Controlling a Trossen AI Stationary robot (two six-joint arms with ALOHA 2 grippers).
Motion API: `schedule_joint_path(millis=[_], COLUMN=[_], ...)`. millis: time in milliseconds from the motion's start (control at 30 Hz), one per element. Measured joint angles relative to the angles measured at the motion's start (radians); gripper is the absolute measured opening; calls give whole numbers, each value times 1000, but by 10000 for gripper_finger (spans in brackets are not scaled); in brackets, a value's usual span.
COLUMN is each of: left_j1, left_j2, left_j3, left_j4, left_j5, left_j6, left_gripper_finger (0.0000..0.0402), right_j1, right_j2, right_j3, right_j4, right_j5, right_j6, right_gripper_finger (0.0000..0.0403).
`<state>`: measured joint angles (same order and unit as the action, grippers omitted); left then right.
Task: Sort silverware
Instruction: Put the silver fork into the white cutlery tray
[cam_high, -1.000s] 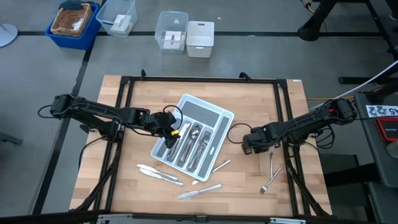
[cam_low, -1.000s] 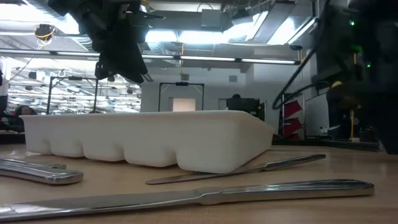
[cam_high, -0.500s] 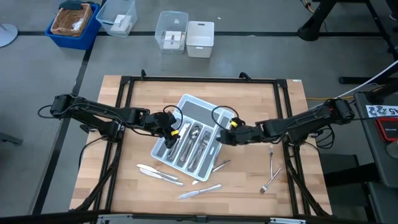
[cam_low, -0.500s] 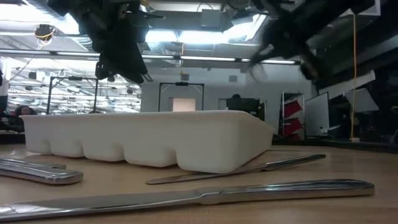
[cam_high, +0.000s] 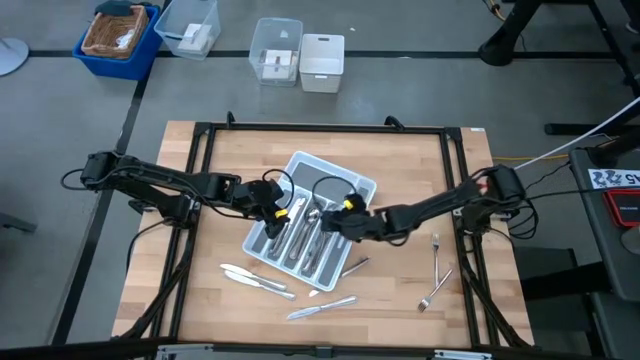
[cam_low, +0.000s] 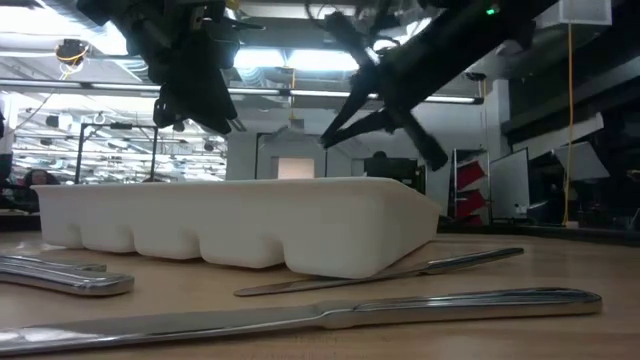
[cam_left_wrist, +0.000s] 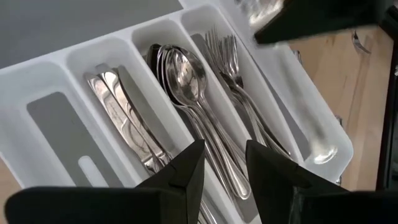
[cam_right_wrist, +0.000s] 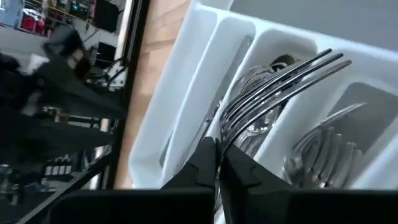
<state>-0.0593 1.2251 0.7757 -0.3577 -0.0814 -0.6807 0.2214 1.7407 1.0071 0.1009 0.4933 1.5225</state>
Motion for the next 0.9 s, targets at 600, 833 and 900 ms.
schedule_joint_path(millis=[600,833,900], left_j1=[0,0,0], left_j2=[0,1,1], left_j3=[0,0,0], left_j4=[0,1,1], left_j5=[0,0,0], left_j6=[27,28,28], left_gripper_finger=[107,107,107], right_j1=[0,-2,-2], right_j2=[155,155,156], right_j3=[114,113,113], right_j4=[-169,-171,-171], right_j5=[-14,-14,-14], right_j6=[57,56,56], right_gripper_finger=[4,5,11])
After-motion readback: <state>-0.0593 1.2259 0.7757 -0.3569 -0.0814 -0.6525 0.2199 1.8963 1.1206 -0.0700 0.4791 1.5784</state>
